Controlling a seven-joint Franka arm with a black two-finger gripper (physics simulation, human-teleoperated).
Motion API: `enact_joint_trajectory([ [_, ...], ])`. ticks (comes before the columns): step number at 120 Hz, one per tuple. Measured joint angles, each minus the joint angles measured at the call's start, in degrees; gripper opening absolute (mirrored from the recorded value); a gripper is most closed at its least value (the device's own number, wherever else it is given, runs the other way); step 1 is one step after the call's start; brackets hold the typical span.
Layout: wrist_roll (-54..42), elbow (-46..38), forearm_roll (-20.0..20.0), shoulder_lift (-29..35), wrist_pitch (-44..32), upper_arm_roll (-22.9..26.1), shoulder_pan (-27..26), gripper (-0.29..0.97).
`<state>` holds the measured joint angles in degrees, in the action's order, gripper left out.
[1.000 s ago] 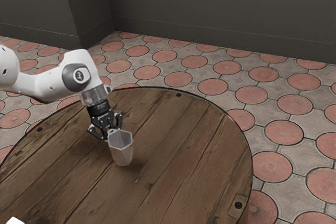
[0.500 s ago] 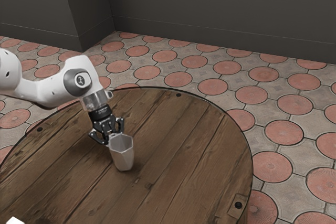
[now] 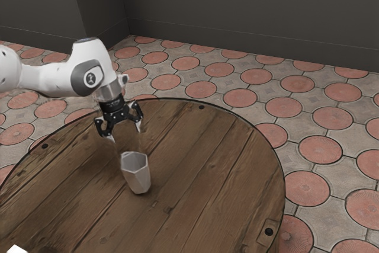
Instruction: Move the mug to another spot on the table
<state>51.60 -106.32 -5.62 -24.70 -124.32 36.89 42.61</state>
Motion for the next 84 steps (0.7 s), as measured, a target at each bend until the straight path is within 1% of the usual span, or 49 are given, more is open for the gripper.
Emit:
enact_joint_trajectory([
  [8,-0.27,-0.06,-2.26,4.43,1.57,1.37,-0.4,0.63],
  [18,-0.89,0.73,-3.94,8.74,4.8,3.26,0.1,0.65],
  [31,-2.72,4.04,-4.81,11.81,9.72,5.74,0.44,0.66],
  [38,-4.06,4.9,-4.54,14.55,11.79,5.09,-0.92,0.67],
  [48,-5.97,7.67,-3.59,18.57,16.12,-1.7,-9.55,0.67],
  [52,-6.81,8.35,-2.83,19.71,17.68,-6.67,-14.67,0.67],
  [61,-9.56,9.63,0.26,21.81,20.64,-20.69,-27.85,0.67],
  [67,-11.27,9.93,1.57,23.14,22.24,-27.61,-34.02,0.68],
  [70,-12.19,10.24,2.05,23.61,22.9,-30.1,-36.2,0.68],
  [74,-13.84,11.15,2.57,23.88,23.66,-32.13,-37.89,0.68],
  [84,-18.0,13.2,3.37,24.17,25.24,-34.13,-39.1,0.68],
])
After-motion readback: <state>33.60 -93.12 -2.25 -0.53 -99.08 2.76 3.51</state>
